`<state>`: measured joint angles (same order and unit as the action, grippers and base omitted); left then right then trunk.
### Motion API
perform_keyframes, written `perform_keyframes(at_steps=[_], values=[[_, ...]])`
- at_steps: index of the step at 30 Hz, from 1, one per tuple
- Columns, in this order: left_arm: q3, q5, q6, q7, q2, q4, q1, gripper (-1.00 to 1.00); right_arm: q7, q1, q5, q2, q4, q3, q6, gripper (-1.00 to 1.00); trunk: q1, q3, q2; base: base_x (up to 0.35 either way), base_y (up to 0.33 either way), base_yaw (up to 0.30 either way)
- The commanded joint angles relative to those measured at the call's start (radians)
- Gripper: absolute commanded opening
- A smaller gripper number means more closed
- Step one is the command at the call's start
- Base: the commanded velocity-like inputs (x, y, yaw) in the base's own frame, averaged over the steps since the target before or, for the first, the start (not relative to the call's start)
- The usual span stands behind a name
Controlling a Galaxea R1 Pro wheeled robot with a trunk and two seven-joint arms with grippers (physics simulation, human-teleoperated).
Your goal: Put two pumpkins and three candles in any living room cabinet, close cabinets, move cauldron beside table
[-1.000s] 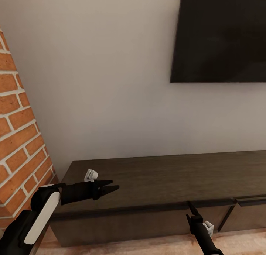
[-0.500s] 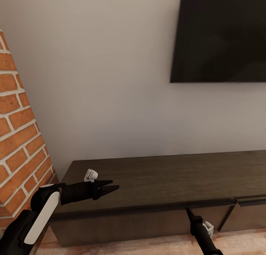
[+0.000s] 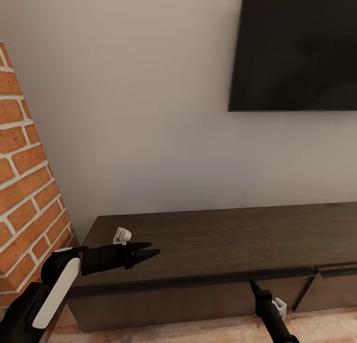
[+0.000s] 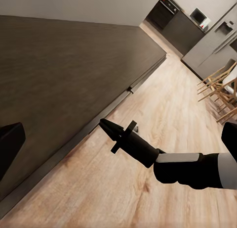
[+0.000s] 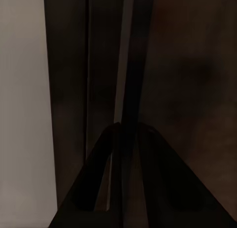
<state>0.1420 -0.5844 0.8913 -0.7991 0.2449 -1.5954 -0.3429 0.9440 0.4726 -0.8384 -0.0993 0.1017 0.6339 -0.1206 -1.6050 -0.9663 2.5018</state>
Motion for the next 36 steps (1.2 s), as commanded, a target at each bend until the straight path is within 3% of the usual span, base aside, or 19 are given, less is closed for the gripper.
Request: perform_keyframes(at_steps=[1, 36], values=[[0.001, -0.003, 0.005, 0.0, 0.001, 0.0, -0.001, 1.0, 0.016, 0.001, -0.019, 0.0, 0.001, -0.006, -0.019, -1.0, 0.0, -0.001, 0.001, 0.0, 0.0, 0.0], [0.001, -0.003, 0.003, -0.001, 0.0, 0.0, -0.001, 1.0, 0.019, 0.001, -0.019, 0.0, 0.001, -0.006, -0.019, -1.0, 0.0, -0.001, 0.001, -0.047, 0.0, 0.0]])
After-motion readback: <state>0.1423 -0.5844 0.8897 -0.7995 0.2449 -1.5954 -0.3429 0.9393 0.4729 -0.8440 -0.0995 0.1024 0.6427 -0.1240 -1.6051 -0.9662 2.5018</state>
